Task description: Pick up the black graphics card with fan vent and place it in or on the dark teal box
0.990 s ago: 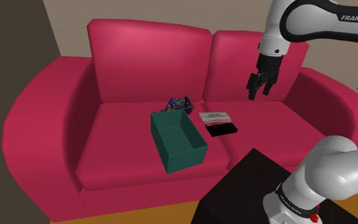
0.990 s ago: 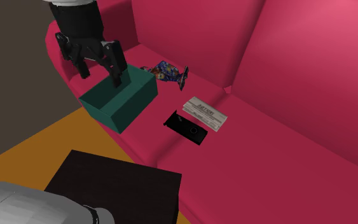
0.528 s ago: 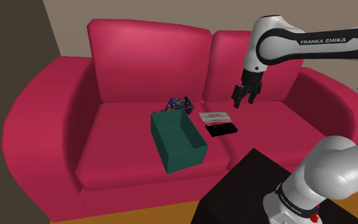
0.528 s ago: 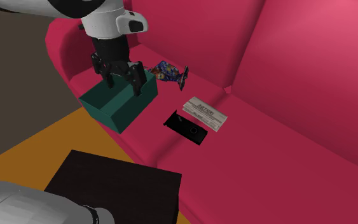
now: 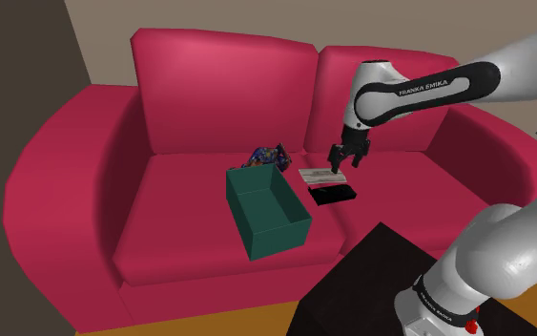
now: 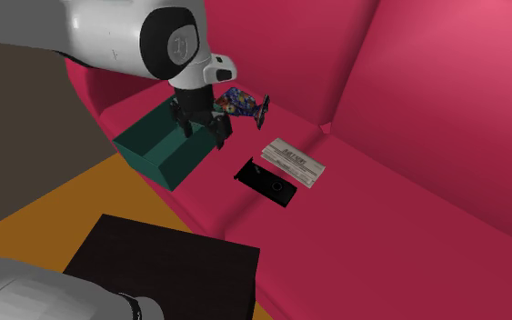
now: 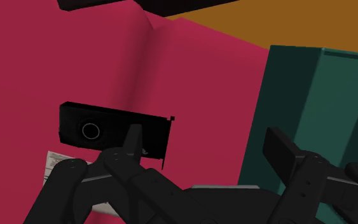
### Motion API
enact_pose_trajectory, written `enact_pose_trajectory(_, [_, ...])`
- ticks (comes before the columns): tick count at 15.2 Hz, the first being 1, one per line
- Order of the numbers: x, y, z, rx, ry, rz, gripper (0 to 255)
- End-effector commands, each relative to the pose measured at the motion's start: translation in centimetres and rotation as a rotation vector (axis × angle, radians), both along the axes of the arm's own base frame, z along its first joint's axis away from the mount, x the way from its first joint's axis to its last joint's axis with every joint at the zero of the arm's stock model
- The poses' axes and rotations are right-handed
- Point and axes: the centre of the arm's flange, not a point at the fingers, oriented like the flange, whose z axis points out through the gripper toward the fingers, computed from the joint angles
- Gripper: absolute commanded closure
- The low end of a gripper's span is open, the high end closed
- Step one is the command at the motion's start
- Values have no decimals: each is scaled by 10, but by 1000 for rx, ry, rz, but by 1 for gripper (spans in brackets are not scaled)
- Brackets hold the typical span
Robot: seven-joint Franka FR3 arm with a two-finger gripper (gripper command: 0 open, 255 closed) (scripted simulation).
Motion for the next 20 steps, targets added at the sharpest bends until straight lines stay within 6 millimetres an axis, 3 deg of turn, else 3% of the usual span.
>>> enact_pose_trajectory(1, [14, -8, -20, -3, -12, -12, 0])
enact_pose_trajectory(20, [141, -75, -208, -20, -89, -112, 0])
